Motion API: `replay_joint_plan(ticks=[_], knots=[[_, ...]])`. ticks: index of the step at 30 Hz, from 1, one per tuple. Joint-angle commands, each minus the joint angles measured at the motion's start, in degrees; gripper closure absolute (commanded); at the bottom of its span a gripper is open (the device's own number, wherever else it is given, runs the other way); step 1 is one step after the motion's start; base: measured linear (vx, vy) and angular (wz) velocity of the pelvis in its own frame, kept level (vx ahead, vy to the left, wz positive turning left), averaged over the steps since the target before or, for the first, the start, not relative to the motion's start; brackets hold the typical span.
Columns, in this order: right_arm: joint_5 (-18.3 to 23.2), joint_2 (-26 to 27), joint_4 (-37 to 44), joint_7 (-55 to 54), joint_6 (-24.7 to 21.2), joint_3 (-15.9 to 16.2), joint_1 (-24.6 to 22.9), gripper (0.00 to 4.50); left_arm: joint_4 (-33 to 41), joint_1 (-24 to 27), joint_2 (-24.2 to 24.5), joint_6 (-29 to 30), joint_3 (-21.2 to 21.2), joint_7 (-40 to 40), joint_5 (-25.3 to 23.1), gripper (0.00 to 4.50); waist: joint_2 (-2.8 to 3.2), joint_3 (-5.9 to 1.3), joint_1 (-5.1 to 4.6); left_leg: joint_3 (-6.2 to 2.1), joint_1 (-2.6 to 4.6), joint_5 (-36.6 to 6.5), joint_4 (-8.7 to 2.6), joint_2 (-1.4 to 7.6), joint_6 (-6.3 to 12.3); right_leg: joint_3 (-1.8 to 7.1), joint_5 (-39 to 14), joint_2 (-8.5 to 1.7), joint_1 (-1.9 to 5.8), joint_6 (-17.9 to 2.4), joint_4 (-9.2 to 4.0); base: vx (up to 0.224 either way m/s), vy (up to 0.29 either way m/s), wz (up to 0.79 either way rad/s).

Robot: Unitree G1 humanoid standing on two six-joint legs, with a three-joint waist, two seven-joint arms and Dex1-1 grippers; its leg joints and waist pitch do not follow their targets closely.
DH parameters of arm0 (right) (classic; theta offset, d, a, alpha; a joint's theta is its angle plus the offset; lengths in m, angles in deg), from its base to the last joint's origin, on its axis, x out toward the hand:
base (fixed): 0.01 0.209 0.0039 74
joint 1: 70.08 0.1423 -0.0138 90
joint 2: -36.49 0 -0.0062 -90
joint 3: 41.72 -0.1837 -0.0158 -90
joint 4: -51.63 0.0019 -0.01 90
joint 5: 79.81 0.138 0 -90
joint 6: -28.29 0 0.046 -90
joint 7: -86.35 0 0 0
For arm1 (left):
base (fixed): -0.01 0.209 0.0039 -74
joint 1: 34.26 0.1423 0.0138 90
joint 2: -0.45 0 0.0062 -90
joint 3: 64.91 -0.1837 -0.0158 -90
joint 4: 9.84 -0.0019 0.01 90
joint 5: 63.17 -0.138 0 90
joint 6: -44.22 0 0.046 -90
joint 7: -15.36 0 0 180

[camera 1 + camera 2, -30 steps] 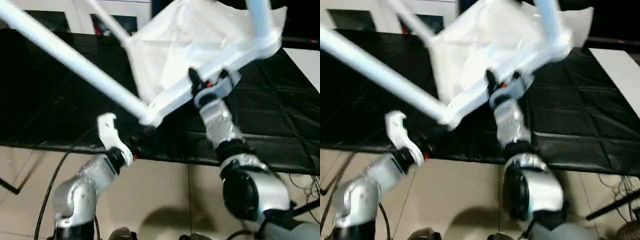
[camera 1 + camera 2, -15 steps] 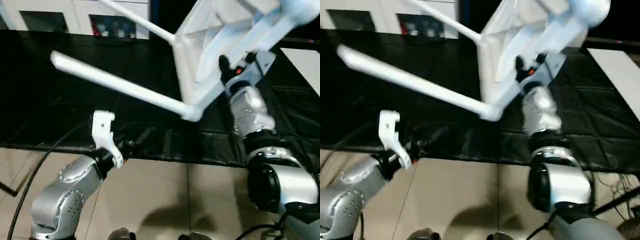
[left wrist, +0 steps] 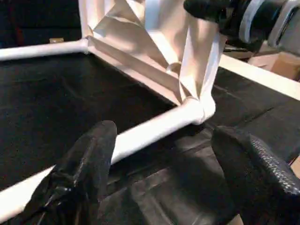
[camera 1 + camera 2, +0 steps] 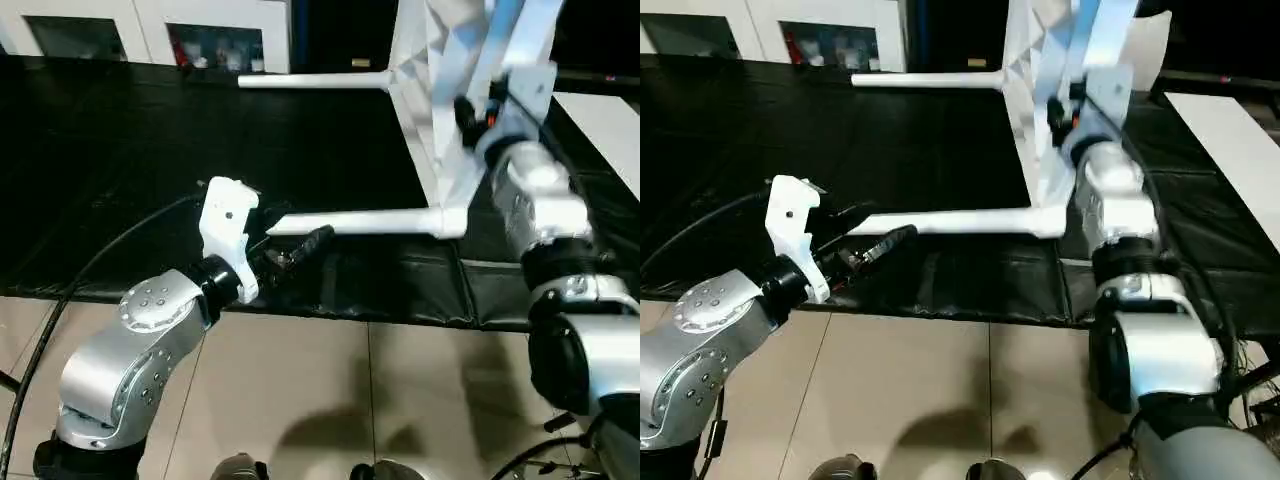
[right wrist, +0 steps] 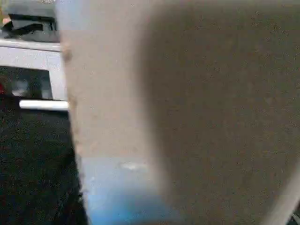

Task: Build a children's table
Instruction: Flip table

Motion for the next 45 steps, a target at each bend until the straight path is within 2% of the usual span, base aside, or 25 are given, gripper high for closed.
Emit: replay_joint_plan(ticks=[1,3,4,5,6,8,9,10,11,12,14,15,17,20,21,22,24,26,28,31,34,36,38,40,45], knots=[[-3.7,-4.3,4.4,-0.1,1.3,1.6,5.0,2.53,0.5,-0.9,0.0,0.1,-0.3,-0.1,-0.7,0.47,-1.26,-5.41,-0.19,0.17,0.66,1.7,-2.73,1.64,5.27,2.80,2.6,-3.02,4.71,-11.9,-2.44,0.000,0.000,0.00],[-4.2,-4.7,4.3,0.0,1.1,2.0,5.3,2.53,0.6,-1.1,0.0,0.0,-0.5,-0.2,-0.8,0.47,-1.19,-5.15,-0.13,0.21,0.62,-0.3,-2.78,1.71,5.30,2.80,-0.3,-3.18,4.57,-11.6,-2.74,0.000,0.000,0.00],[-6.8,-6.8,3.8,0.5,0.7,3.8,6.9,2.53,0.9,-1.7,0.3,0.1,-0.5,-0.4,-1.0,0.47,-1.32,-5.10,-0.22,0.18,0.55,-0.8,-2.80,1.72,5.07,2.76,-1.5,-3.18,4.61,-11.5,-2.81,0.000,0.000,0.00],[-8.1,-7.9,3.7,1.0,0.4,4.8,7.6,2.53,1.0,-2.1,0.5,0.1,-0.5,-0.5,-1.3,0.47,-1.61,-5.15,-0.16,0.20,0.50,-1.8,-2.69,1.65,4.39,2.82,-3.9,-3.17,4.62,-10.5,-2.85,0.000,0.000,0.00],[-9.5,-9.0,3.5,1.3,0.0,5.8,8.3,2.53,1.1,-2.5,0.7,0.1,-0.5,-0.7,-1.5,0.47,-1.95,-5.14,-0.27,0.26,0.39,-1.7,-2.63,1.61,4.35,2.82,-4.2,-3.08,4.58,-10.2,-2.89,0.000,0.000,0.00],[-11.1,-10.4,3.2,2.0,-0.7,7.0,9.3,2.53,1.2,-3.3,1.0,-0.1,-0.5,-1.1,-1.9,0.47,-1.92,-4.92,-0.27,0.29,0.31,-2.7,-2.62,1.60,4.09,2.80,-6.2,-3.10,4.37,-9.4,-3.14,0.000,0.000,0.00],[-11.7,-11.0,3.1,2.5,-1.0,7.5,9.7,2.53,1.3,-3.7,1.1,-0.1,-0.6,-1.2,-2.1,0.47,-2.56,-4.89,-0.37,0.36,0.27,-3.1,-2.57,1.60,3.79,2.79,-7.6,-3.06,4.36,-8.7,-3.22,0.000,0.000,0.00],[-12.4,-12.0,2.9,3.2,-1.3,8.2,10.4,2.53,1.5,-4.3,1.4,-0.1,-0.7,-1.4,-2.6,0.47,-2.33,-4.88,-0.25,0.29,0.34,-3.3,-2.57,1.62,3.63,2.79,-8.1,-3.11,4.32,-8.6,-3.14,0.000,0.000,0.00],[-13.0,-12.8,2.8,4.0,-1.7,9.0,11.0,2.53,1.7,-4.8,1.7,-0.1,-0.7,-1.5,-2.9,0.47,-2.64,-4.81,-0.39,0.40,0.34,-3.7,-2.52,1.63,3.56,2.80,-8.6,-3.00,4.17,-8.2,-3.29,0.000,0.000,0.00],[-13.5,-13.6,2.7,4.7,-2.0,9.7,11.4,2.53,1.9,-5.1,1.9,-0.3,-0.7,-1.5,-3.2,0.47,-2.41,-4.72,-0.39,0.27,0.33,-4.0,-2.58,1.69,3.32,2.75,-9.4,-3.00,4.16,-7.9,-3.27,0.000,0.000,0.00],[-14.1,-14.2,2.7,5.1,-2.2,10.3,11.8,2.53,2.0,-5.4,2.0,-0.2,-0.6,-1.6,-3.2,0.47,-2.51,-4.61,-0.53,0.24,0.14,-4.2,-2.57,1.68,2.82,2.77,-9.7,-3.05,4.11,-7.5,-3.30,0.000,0.000,0.00],[-15.6,-15.6,2.5,6.3,-2.7,11.7,12.6,2.53,2.1,-5.8,2.7,-0.4,-0.5,-1.5,-3.7,0.47,-2.67,-4.62,-0.74,0.20,0.10,-4.2,-2.58,1.69,2.54,2.76,-9.6,-3.00,4.13,-7.3,-3.28,0.000,0.000,0.00],[-18.3,-18.1,1.5,8.7,-3.5,14.2,14.7,2.53,2.5,-6.8,3.8,-1.2,-0.3,-1.4,-4.7,0.47,-2.71,-4.60,-0.86,0.18,0.25,-4.4,-2.55,1.74,2.59,2.76,-9.1,-2.91,4.03,-7.5,-3.30,0.000,0.000,0.00],[-19.5,-19.3,0.5,9.6,-3.4,15.3,16.3,2.53,2.6,-7.8,4.0,-1.7,0.2,-1.6,-5.1,0.47,-2.93,-4.51,-0.85,0.18,0.01,-4.8,-2.40,1.70,2.81,2.80,-9.1,-2.97,4.11,-8.2,-3.20,0.000,0.000,0.00],[-20.7,-20.1,-0.3,10.3,-3.2,16.3,17.6,2.53,2.5,-8.7,4.0,-2.1,0.6,-1.8,-5.3,0.47,-2.93,-4.44,-0.90,0.16,-0.07,-4.9,-2.39,1.67,2.74,2.79,-9.5,-2.97,4.06,-8.2,-3.22,0.000,0.000,0.00],[-22.0,-20.9,-1.4,11.5,-2.9,17.6,19.1,2.53,2.1,-9.7,4.2,-2.7,0.9,-2.0,-5.8,0.47,-2.57,-4.42,-0.93,0.10,0.13,-5.7,-2.33,1.71,2.62,2.74,-10.2,-2.92,3.83,-8.5,-3.29,0.000,0.000,0.00],[-25.1,-22.5,-3.7,13.8,-1.9,20.4,22.5,2.53,1.4,-11.5,4.4,-3.7,1.7,-2.6,-6.7,0.47,-2.82,-4.27,-1.16,0.11,0.11,-7.6,-2.27,1.73,2.34,2.71,-12.4,-2.90,3.74,-8.5,-3.51,0.000,0.000,0.00],[-28.0,-23.6,-5.9,15.9,-0.6,23.3,25.9,2.53,0.6,-12.9,4.6,-4.1,2.5,-3.5,-7.4,0.47,-2.79,-4.15,-1.15,0.02,-0.02,-8.2,-2.22,1.79,2.07,2.68,-13.7,-2.96,3.71,-8.3,-3.49,0.000,0.000,0.00],[-29.8,-24.0,-7.2,17.9,0.2,25.5,28.0,2.53,0.1,-13.6,5.3,-4.6,2.3,-4.0,-8.8,0.47,-3.08,-4.01,-1.18,0.01,-0.17,-8.6,-2.21,1.81,1.86,2.70,-14.7,-3.03,3.65,-7.8,-3.55,0.000,0.000,0.00],[-32.2,-23.9,-8.7,21.1,1.2,28.2,30.5,2.53,-0.5,-14.8,5.9,-6.0,2.1,-5.7,-11.6,0.47,-2.80,-3.76,-1.40,-0.20,-0.15,-9.7,-2.39,2.05,1.24,2.78,-16.0,-3.08,3.37,-7.1,-3.60,0.000,0.000,0.00],[-33.1,-23.7,-9.9,21.8,1.7,29.2,31.8,2.53,-0.5,-15.6,5.3,-6.8,2.8,-6.3,-11.6,0.47,-2.75,-3.76,-1.70,-0.34,0.09,-11.1,-2.53,2.26,0.32,2.76,-15.6,-3.10,3.20,-7.8,-3.63,0.000,0.000,0.00],[-36.4,-22.8,-12.6,23.2,3.6,32.9,35.0,2.53,-0.8,-17.3,5.9,-7.9,2.9,-7.5,-13.7,0.47,-2.91,-3.82,-2.06,-0.52,0.21,-12.7,-2.54,2.44,-0.07,2.70,-15.4,-3.12,3.00,-9.0,-3.52,0.000,0.000,0.00],[-37.1,-22.3,-13.9,24.0,4.4,33.9,36.1,2.53,-1.1,-17.6,5.9,-7.8,2.8,-7.6,-14.0,0.47,-2.86,-3.62,-2.22,-0.55,0.16,-14.1,-2.47,2.45,-0.07,2.76,-16.4,-3.21,2.83,-9.3,-3.56,0.000,0.000,0.00],[-37.3,-20.6,-14.3,25.7,5.5,34.2,36.4,2.53,-3.9,-16.7,6.0,-8.0,0.3,-7.0,-15.5,0.47,-2.72,-3.47,-2.40,-0.79,-0.10,-15.2,-2.62,2.62,-0.91,2.75,-17.7,-3.39,2.84,-8.7,-3.52,0.000,0.000,0.00],[-37.2,-18.1,-14.6,27.8,6.0,34.7,36.1,2.53,-9.0,-17.4,4.9,-9.2,-1.3,-8.8,-18.0,0.47,-2.49,-3.62,-2.82,-1.07,0.17,-18.2,-2.82,2.67,-2.01,2.76,-19.6,-3.55,2.57,-7.6,-3.82,0.000,0.000,0.00]])
